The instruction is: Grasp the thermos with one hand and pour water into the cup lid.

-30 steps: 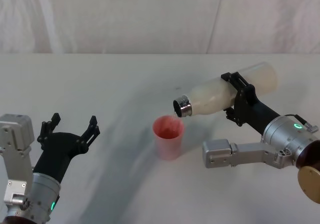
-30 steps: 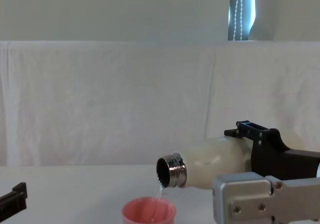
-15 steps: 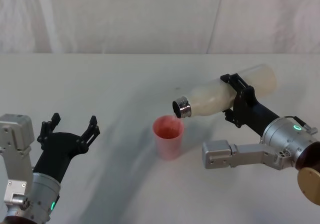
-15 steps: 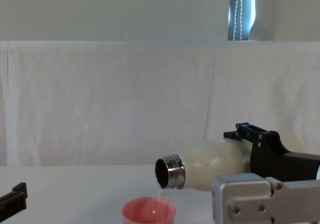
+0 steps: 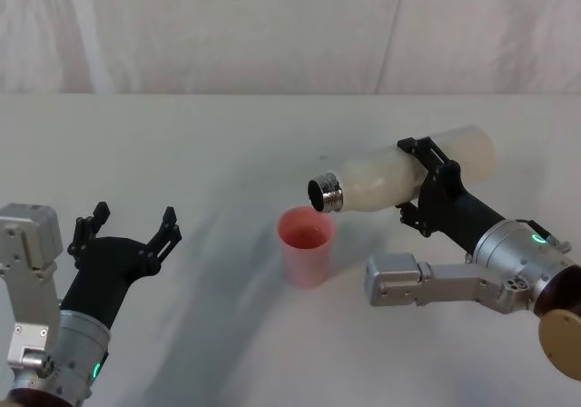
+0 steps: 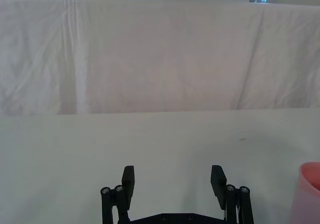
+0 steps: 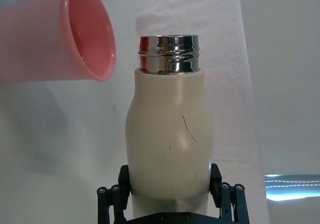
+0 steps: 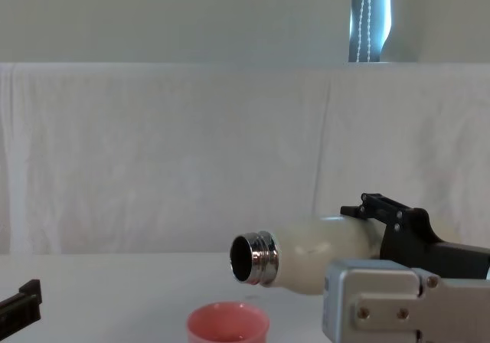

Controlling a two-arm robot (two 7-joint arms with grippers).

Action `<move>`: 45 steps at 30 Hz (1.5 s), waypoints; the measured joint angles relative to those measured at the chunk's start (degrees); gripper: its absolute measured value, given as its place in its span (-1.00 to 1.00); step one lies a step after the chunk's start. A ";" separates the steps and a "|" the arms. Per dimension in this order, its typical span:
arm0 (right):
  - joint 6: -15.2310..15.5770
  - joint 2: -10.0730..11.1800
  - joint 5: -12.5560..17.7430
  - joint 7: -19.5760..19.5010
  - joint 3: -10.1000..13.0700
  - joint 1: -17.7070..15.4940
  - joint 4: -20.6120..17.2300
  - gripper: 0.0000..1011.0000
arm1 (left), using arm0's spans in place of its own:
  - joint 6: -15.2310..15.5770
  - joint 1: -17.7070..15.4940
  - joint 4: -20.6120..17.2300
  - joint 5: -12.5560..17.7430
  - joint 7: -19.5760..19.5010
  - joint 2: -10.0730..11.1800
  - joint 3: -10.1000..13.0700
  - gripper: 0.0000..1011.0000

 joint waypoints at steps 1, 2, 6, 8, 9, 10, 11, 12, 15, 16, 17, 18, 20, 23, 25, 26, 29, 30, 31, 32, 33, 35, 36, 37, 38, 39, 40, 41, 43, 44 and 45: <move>-0.07 -0.04 0.14 -0.05 0.05 -0.06 -0.01 0.88 | 0.00 0.00 0.00 0.00 0.00 0.00 0.00 0.98; -0.17 -0.10 0.30 -0.10 0.13 -0.13 -0.02 0.88 | 0.00 0.00 0.00 0.00 0.00 0.00 0.00 0.98; -0.84 -0.49 1.37 -0.57 0.69 -0.39 -0.03 0.88 | 0.00 0.00 0.00 0.00 0.00 0.00 0.00 0.98; -1.04 -0.56 1.64 -0.60 0.85 -0.44 -0.03 0.88 | 0.00 0.00 0.00 0.00 0.00 0.00 0.00 0.98; -1.21 -0.62 1.96 -0.63 1.01 -0.49 -0.03 0.88 | 0.00 0.00 0.00 0.00 0.00 0.00 0.00 0.98; -1.29 -0.64 2.13 -0.63 1.09 -0.52 -0.02 0.88 | 0.00 0.00 0.00 0.00 0.00 0.00 0.00 0.98; -1.42 -0.71 2.62 -0.63 1.32 -0.65 -0.03 0.88 | 0.00 0.00 0.00 0.00 0.00 0.00 0.00 0.98; -1.42 -0.71 2.62 -0.63 1.32 -0.65 -0.03 0.88 | 0.00 0.00 0.00 0.00 0.00 0.00 0.00 0.98; -1.67 -0.99 4.05 -0.58 2.02 -1.04 -0.25 0.88 | 0.00 0.00 0.00 0.00 0.00 0.00 0.00 0.98; -1.83 -1.14 4.92 -0.47 2.42 -1.24 -0.40 0.88 | 0.00 0.00 0.00 0.00 0.00 0.00 0.00 0.98; -1.89 -1.23 5.28 -0.42 2.61 -1.32 -0.45 0.88 | 0.00 0.00 0.00 0.00 0.00 0.00 0.00 0.98; -1.98 -1.33 5.76 -0.32 2.81 -1.41 -0.50 0.88 | 0.00 0.00 0.00 0.00 0.00 0.00 0.00 0.98; -2.20 -1.63 7.07 -0.03 3.39 -1.68 -0.70 0.88 | 0.00 0.00 0.00 0.00 0.00 0.00 0.00 0.98; -2.46 -2.21 9.20 0.33 4.36 -2.12 -0.93 0.88 | 0.00 0.00 0.00 0.00 0.00 0.00 0.00 0.98; -2.57 -2.50 10.19 0.43 4.83 -2.33 -1.03 0.88 | 0.00 0.00 0.00 0.00 0.00 0.00 0.00 0.98; -2.63 -2.81 11.14 0.52 5.30 -2.60 -1.18 0.88 | 0.00 0.00 0.00 0.00 0.00 0.00 0.00 0.98; -2.66 -3.19 12.41 0.70 5.95 -3.02 -1.36 0.88 | 0.00 0.00 0.00 0.00 0.00 0.01 0.00 0.98; -2.66 -3.40 13.18 0.82 6.37 -3.27 -1.47 0.88 | 0.00 0.00 0.00 0.00 0.00 0.00 0.00 0.98; -2.66 -3.66 14.06 0.93 6.86 -3.53 -1.55 0.88 | 0.00 0.00 0.00 0.00 0.00 0.00 0.00 0.98; -2.67 -3.79 14.49 0.98 7.11 -3.66 -1.57 0.88 | 0.00 0.00 0.00 0.00 0.00 0.00 0.00 0.98; -2.66 -3.94 14.96 1.04 7.38 -3.79 -1.61 0.88 | 0.00 0.00 0.00 0.00 0.00 0.00 0.00 0.98; -2.55 -4.37 16.27 1.34 8.06 -4.18 -1.81 0.88 | 0.00 0.00 0.00 0.00 0.00 0.00 0.00 0.98; -2.55 -4.37 16.27 1.34 8.06 -4.18 -1.81 0.88 | 0.00 0.00 0.00 0.00 0.00 0.00 0.00 0.98; -2.40 -4.72 17.34 1.67 8.68 -4.54 -1.97 0.88 | 0.00 0.00 0.00 0.00 0.00 0.00 0.00 0.98; -2.40 -4.72 17.34 1.67 8.68 -4.54 -1.97 0.88 | 0.00 0.00 0.00 0.00 0.00 0.00 0.00 0.98; -2.35 -4.93 18.04 1.85 9.06 -4.74 -2.02 0.88 | 0.00 0.00 0.00 0.00 0.00 0.00 0.00 0.98; -2.33 -5.03 18.37 1.93 9.25 -4.85 -2.02 0.88 | 0.00 0.00 0.00 0.00 0.00 0.00 0.00 0.98; -2.30 -5.13 18.71 2.01 9.45 -4.96 -2.04 0.88 | 0.00 0.00 0.00 0.00 0.00 0.00 0.00 0.98; -2.27 -5.38 19.61 2.23 9.96 -5.25 -2.12 0.88 | 0.00 0.00 0.00 0.00 0.00 0.00 0.00 0.98; -2.23 -5.48 20.00 2.33 10.17 -5.36 -2.15 0.88 | 0.00 0.00 0.00 0.00 0.00 0.00 0.00 0.98; -2.16 -5.67 20.67 2.54 10.49 -5.55 -2.19 0.88 | 0.00 0.00 0.00 0.00 0.00 0.00 0.00 0.98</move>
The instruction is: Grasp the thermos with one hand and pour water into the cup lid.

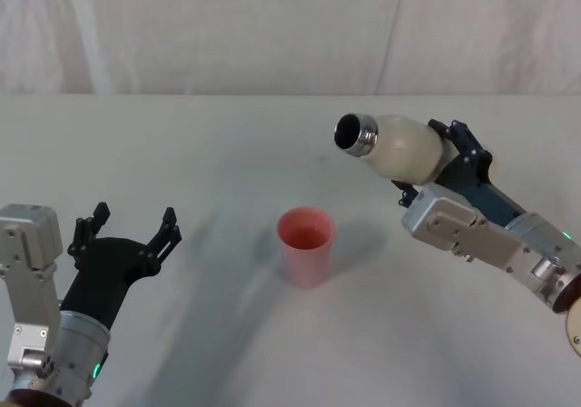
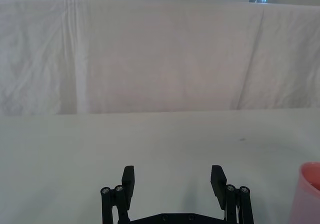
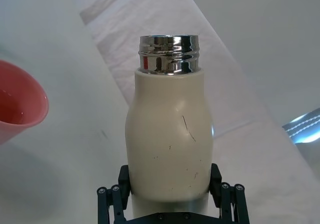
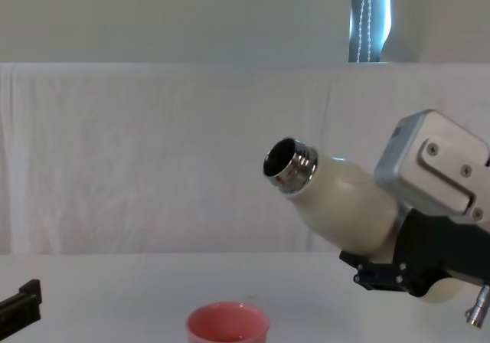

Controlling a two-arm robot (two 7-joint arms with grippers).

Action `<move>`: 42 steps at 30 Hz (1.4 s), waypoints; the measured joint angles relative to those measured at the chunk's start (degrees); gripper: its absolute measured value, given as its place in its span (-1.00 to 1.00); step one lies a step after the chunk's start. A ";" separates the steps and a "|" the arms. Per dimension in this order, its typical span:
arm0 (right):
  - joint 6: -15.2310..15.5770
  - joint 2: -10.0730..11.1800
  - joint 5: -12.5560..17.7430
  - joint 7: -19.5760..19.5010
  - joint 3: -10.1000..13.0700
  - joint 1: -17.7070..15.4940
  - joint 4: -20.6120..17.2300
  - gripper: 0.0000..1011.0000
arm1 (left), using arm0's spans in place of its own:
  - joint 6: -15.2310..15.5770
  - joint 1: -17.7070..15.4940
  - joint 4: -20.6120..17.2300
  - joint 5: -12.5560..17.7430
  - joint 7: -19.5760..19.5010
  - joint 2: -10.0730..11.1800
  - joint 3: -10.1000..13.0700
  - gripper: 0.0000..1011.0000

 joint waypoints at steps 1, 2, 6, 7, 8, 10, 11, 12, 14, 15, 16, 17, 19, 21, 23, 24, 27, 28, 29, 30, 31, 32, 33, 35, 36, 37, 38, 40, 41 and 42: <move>0.02 -0.07 0.31 0.09 0.13 -0.10 -0.03 0.88 | 0.00 0.00 0.00 0.00 0.00 0.00 0.00 0.98; 0.06 -0.21 0.85 0.24 0.42 -0.28 -0.09 0.88 | 0.00 0.00 0.00 0.00 0.00 0.00 0.00 0.98; 0.06 -0.85 2.85 0.48 1.43 -0.84 -0.22 0.88 | 0.00 0.00 0.00 0.00 0.00 0.00 0.00 0.98; 0.04 -1.01 3.34 0.50 1.65 -0.95 -0.23 0.88 | 0.00 0.00 0.00 0.00 0.00 0.00 0.00 0.98; -0.05 -1.32 4.21 0.52 2.03 -1.14 -0.24 0.88 | 0.00 0.00 0.00 0.00 0.00 0.00 0.00 0.98; -0.18 -1.60 5.07 0.59 2.40 -1.33 -0.25 0.88 | 0.00 0.00 0.00 0.00 0.00 0.00 0.00 0.98; -0.34 -1.85 5.88 0.66 2.80 -1.50 -0.25 0.88 | 0.00 0.00 0.00 0.00 0.00 0.00 0.00 0.98; -0.43 -1.94 6.24 0.68 2.95 -1.57 -0.25 0.88 | 0.00 0.00 0.00 0.00 0.00 0.00 0.00 0.98; -0.86 -2.18 7.46 0.84 3.52 -1.84 -0.25 0.88 | 0.00 0.00 0.00 0.00 0.00 0.00 0.00 0.98; -1.03 -2.25 7.91 0.91 3.71 -1.94 -0.26 0.88 | 0.00 0.00 0.00 0.00 0.00 0.00 0.00 0.98; -1.19 -2.31 8.36 0.96 3.91 -2.04 -0.30 0.88 | 0.00 0.00 0.00 0.00 0.00 0.00 0.00 0.98; -1.36 -2.35 8.83 1.03 4.11 -2.15 -0.35 0.88 | 0.00 0.00 0.00 0.00 0.00 0.00 0.00 0.98; -1.61 -2.42 9.70 1.15 4.53 -2.38 -0.42 0.88 | 0.00 0.00 0.00 0.00 0.00 0.00 0.00 0.98; -2.03 -2.68 11.78 1.41 5.63 -2.91 -0.58 0.88 | 0.00 0.00 0.00 0.00 0.00 0.00 0.00 0.98; -2.19 -2.82 12.75 1.48 6.09 -3.19 -0.70 0.88 | 0.00 0.00 0.00 0.00 0.00 0.00 0.00 0.98; -2.31 -2.97 13.55 1.55 6.46 -3.41 -0.79 0.88 | 0.00 0.00 0.00 0.00 0.00 0.00 0.00 0.98; -2.41 -3.29 14.78 1.65 7.01 -3.75 -0.97 0.88 | 0.00 0.00 0.00 0.00 0.00 0.00 0.00 0.98; -2.46 -3.56 15.70 1.74 7.37 -3.95 -1.02 0.88 | 0.00 0.00 0.00 0.00 0.00 0.00 0.00 0.98; -2.47 -3.66 16.06 1.79 7.48 -4.01 -1.03 0.88 | 0.00 0.00 0.00 0.00 0.00 0.00 0.00 0.98; -2.47 -3.79 16.38 1.81 7.59 -4.08 -1.05 0.88 | 0.00 0.00 0.00 0.00 0.00 0.00 0.00 0.98; -2.48 -3.91 16.71 1.85 7.70 -4.14 -1.05 0.88 | 0.00 0.00 0.00 0.00 0.00 0.00 0.00 0.98; -2.47 -4.20 17.52 1.93 7.93 -4.30 -1.14 0.88 | 0.00 0.00 0.00 0.00 0.00 0.00 0.00 0.98; -2.47 -4.33 17.86 1.99 8.01 -4.36 -1.18 0.88 | 0.00 0.00 0.00 0.00 0.00 0.00 0.00 0.98; -2.41 -4.65 18.76 2.12 8.24 -4.50 -1.27 0.88 | 0.00 0.00 0.00 0.00 0.00 0.00 0.00 0.98; -2.24 -5.00 19.74 2.30 8.51 -4.71 -1.44 0.88 | 0.00 0.00 0.00 0.00 0.00 0.00 0.00 0.98; -2.01 -5.35 20.82 2.48 8.79 -4.94 -1.63 0.88 | 0.00 0.00 0.00 0.00 0.00 0.00 0.00 0.98; -1.89 -5.48 21.35 2.60 8.91 -5.06 -1.69 0.88 | 0.00 0.00 0.00 0.00 0.00 0.00 0.00 0.98; -1.64 -5.73 22.27 2.81 9.12 -5.28 -1.83 0.88 | 0.00 0.00 0.00 0.00 0.00 0.00 0.00 0.98; -1.39 -5.92 23.01 2.99 9.26 -5.47 -1.96 0.88 | 0.00 0.00 0.00 0.00 0.00 0.00 0.00 0.98; -1.28 -6.00 23.30 3.08 9.29 -5.55 -2.00 0.88 | 0.00 0.00 0.00 0.00 0.00 0.00 0.00 0.98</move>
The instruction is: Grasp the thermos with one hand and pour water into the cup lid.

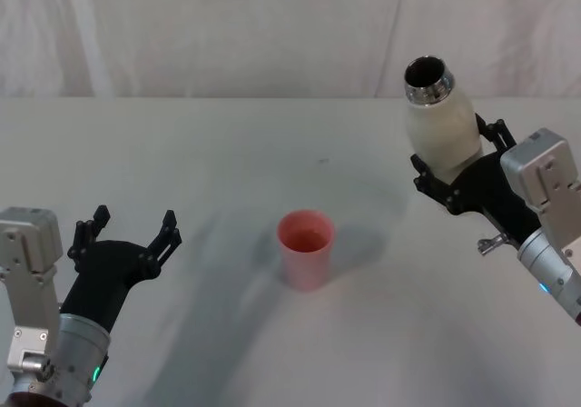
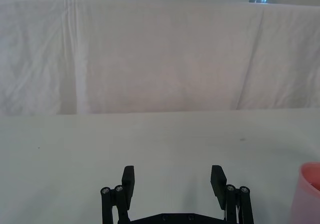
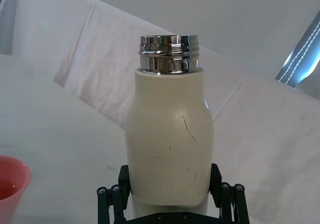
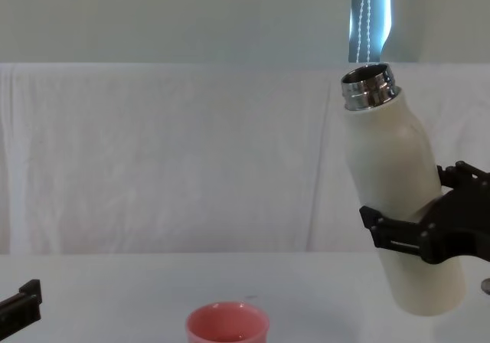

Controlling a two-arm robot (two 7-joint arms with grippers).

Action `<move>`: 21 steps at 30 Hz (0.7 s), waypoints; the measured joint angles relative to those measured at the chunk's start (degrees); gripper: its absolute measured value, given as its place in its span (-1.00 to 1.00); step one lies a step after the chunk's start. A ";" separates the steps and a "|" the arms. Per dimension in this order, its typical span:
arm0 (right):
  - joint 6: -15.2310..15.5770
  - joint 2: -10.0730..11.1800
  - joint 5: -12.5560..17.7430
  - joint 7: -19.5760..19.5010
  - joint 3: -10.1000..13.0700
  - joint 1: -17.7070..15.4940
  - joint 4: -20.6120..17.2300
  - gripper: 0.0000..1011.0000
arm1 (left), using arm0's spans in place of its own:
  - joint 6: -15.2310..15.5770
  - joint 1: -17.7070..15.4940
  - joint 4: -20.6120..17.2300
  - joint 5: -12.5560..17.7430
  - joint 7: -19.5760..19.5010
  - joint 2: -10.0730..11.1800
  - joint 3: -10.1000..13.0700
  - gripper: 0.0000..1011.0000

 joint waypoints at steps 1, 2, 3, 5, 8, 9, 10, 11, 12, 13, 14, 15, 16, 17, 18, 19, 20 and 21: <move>0.11 -0.08 0.26 0.05 0.02 -0.06 -0.03 0.88 | 0.00 0.00 0.00 0.00 0.00 0.00 0.00 0.98; 0.22 -0.14 0.52 0.08 0.04 -0.11 -0.04 0.88 | 0.00 0.00 0.00 0.00 0.00 0.00 0.00 0.98; 0.41 -0.28 0.93 0.09 0.09 -0.22 -0.04 0.88 | 0.00 0.00 0.00 0.00 0.00 0.00 0.00 0.98; 0.83 -0.55 1.71 0.09 0.30 -0.48 -0.05 0.88 | 0.00 0.00 0.00 0.00 0.00 0.00 0.00 0.98; 1.36 -0.88 2.77 0.09 0.69 -0.84 -0.13 0.88 | 0.00 0.00 0.00 0.00 0.00 0.00 0.00 0.98; 1.53 -0.98 3.05 0.09 0.81 -0.94 -0.15 0.88 | 0.00 0.00 0.00 0.00 0.00 0.00 0.00 0.98; 1.67 -1.06 3.34 0.07 0.94 -1.03 -0.17 0.88 | 0.00 0.00 0.00 0.00 0.00 0.00 0.00 0.98; 1.81 -1.15 3.64 0.04 1.06 -1.12 -0.18 0.88 | 0.00 0.00 0.00 0.00 0.00 0.00 0.00 0.98; 2.07 -1.32 4.14 -0.03 1.28 -1.28 -0.19 0.88 | 0.00 0.00 0.00 0.00 0.00 0.00 0.00 0.98; 2.19 -1.42 4.40 -0.08 1.41 -1.39 -0.19 0.88 | 0.00 0.00 0.00 0.00 0.00 0.00 0.00 0.98; 2.34 -1.54 4.72 -0.14 1.55 -1.49 -0.19 0.88 | 0.00 0.00 0.00 0.00 0.00 0.00 0.00 0.98; 2.66 -1.78 5.41 -0.25 1.82 -1.67 -0.19 0.88 | 0.00 0.00 0.00 0.00 0.00 0.00 0.00 0.98; 2.82 -1.91 5.76 -0.30 1.94 -1.77 -0.19 0.88 | 0.00 0.00 0.00 0.00 0.00 0.00 0.00 0.98; 2.98 -2.05 6.09 -0.35 2.09 -1.86 -0.19 0.88 | 0.00 0.00 0.00 0.00 0.00 0.00 0.00 0.98; 3.26 -2.25 6.73 -0.39 2.34 -1.99 -0.19 0.88 | 0.00 0.00 0.00 0.00 0.00 0.00 0.00 0.98; 3.40 -2.41 7.09 -0.42 2.49 -2.08 -0.18 0.88 | 0.00 0.00 0.00 0.00 0.00 0.00 0.00 0.98; 3.53 -2.53 7.42 -0.44 2.61 -2.15 -0.17 0.88 | 0.00 0.00 0.00 0.00 0.00 0.00 0.00 0.98; 3.65 -2.63 7.70 -0.47 2.72 -2.21 -0.14 0.88 | 0.00 0.00 0.00 0.00 0.00 0.00 0.00 0.98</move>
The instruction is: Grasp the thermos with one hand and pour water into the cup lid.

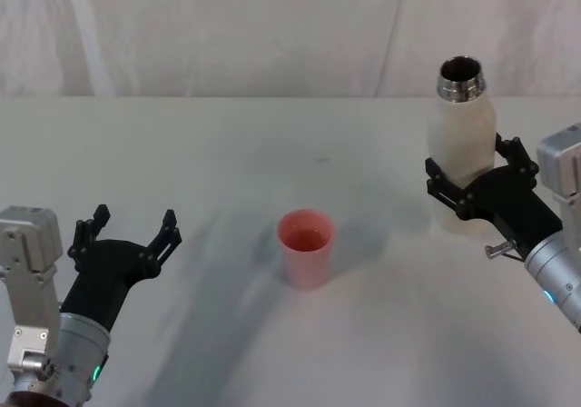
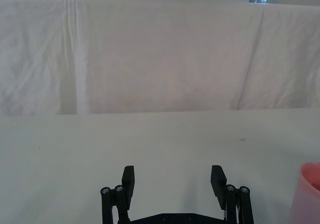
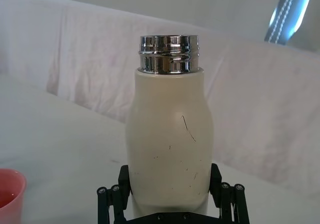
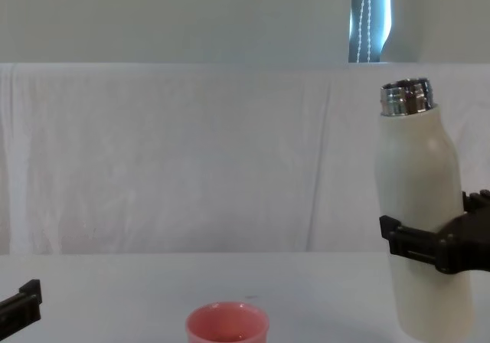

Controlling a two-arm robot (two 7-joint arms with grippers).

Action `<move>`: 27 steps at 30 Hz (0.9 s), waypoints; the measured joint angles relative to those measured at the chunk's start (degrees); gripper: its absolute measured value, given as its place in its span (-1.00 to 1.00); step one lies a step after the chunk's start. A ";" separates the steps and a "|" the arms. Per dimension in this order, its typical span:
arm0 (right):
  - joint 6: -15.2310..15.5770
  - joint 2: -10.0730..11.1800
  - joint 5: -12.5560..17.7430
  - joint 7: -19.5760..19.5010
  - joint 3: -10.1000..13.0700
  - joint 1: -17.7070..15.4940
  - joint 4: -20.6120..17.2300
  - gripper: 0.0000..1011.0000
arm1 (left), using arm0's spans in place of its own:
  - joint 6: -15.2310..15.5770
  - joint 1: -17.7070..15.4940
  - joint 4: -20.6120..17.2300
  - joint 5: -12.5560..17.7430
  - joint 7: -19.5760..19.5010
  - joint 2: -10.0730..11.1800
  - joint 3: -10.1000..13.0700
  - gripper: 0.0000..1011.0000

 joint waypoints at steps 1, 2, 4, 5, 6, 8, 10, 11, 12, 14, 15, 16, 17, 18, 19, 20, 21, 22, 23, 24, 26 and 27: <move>0.34 -0.21 0.65 -0.12 0.23 -0.13 0.10 0.88 | 0.00 0.00 0.00 0.00 0.00 0.00 0.00 0.98; 0.50 -0.30 0.94 -0.18 0.33 -0.20 0.14 0.88 | 0.00 0.00 0.00 0.00 0.00 0.00 0.00 0.98; 0.76 -0.45 1.34 -0.30 0.47 -0.28 0.26 0.88 | 0.00 0.00 0.00 0.00 0.00 0.00 0.00 0.98; 0.95 -0.53 1.62 -0.39 0.52 -0.30 0.38 0.88 | 0.00 0.00 0.00 0.00 0.00 0.00 0.00 0.98; 1.09 -0.58 1.82 -0.49 0.58 -0.34 0.53 0.88 | 0.00 0.00 0.00 0.00 0.00 0.00 0.00 0.98; 1.13 -0.61 1.95 -0.64 0.63 -0.38 0.69 0.88 | 0.00 0.00 0.00 0.00 0.00 0.00 0.00 0.98; 1.18 -0.74 2.34 -0.88 0.87 -0.44 1.08 0.88 | 0.00 0.00 0.00 0.00 0.00 0.00 0.00 0.98; 1.20 -0.83 2.53 -0.95 0.97 -0.46 1.21 0.88 | 0.00 0.00 0.00 0.00 0.00 0.00 0.00 0.98; 1.24 -1.03 2.92 -1.11 1.19 -0.51 1.43 0.88 | 0.00 0.00 0.00 0.00 0.00 0.00 0.00 0.98; 1.32 -1.27 3.43 -1.26 1.42 -0.60 1.62 0.88 | 0.00 0.00 0.00 0.00 0.00 0.00 0.00 0.98; 1.39 -1.42 3.71 -1.32 1.58 -0.65 1.71 0.88 | 0.00 0.00 0.00 0.00 0.00 0.00 0.00 0.98; 1.49 -1.65 4.18 -1.45 1.83 -0.75 1.88 0.88 | 0.00 0.00 0.00 0.00 0.00 0.00 0.00 0.98; 1.51 -1.77 4.51 -1.52 1.95 -0.80 1.97 0.88 | 0.00 0.00 0.00 0.00 0.00 0.00 0.00 0.98; 1.55 -1.98 5.06 -1.61 2.20 -0.91 2.14 0.88 | 0.00 0.00 0.00 0.00 0.00 0.00 0.00 0.98; 1.55 -1.98 5.06 -1.61 2.20 -0.91 2.14 0.88 | 0.00 0.00 0.00 0.00 0.00 0.00 0.00 0.98; 1.57 -2.19 5.59 -1.71 2.44 -1.02 2.30 0.88 | 0.00 0.00 0.00 0.00 0.00 0.00 0.00 0.98; 1.57 -2.29 5.76 -1.74 2.54 -1.05 2.37 0.88 | 0.00 0.00 0.00 0.00 0.00 0.00 0.00 0.98; 1.58 -2.40 6.06 -1.78 2.66 -1.08 2.46 0.88 | 0.00 0.00 0.00 0.00 0.00 0.00 0.00 0.98; 1.58 -2.58 6.55 -1.86 2.87 -1.12 2.61 0.88 | 0.00 0.00 0.00 0.00 0.00 0.00 0.00 0.98; 1.58 -2.71 6.89 -1.90 2.99 -1.16 2.70 0.88 | 0.00 0.00 0.00 0.00 0.00 0.00 0.00 0.98; 1.55 -3.09 7.94 -1.96 3.40 -1.26 2.99 0.88 | 0.00 0.00 0.00 0.00 0.00 0.00 0.00 0.98; 1.49 -3.22 8.26 -1.97 3.53 -1.31 3.12 0.88 | 0.00 0.00 0.00 0.00 0.00 0.00 0.00 0.98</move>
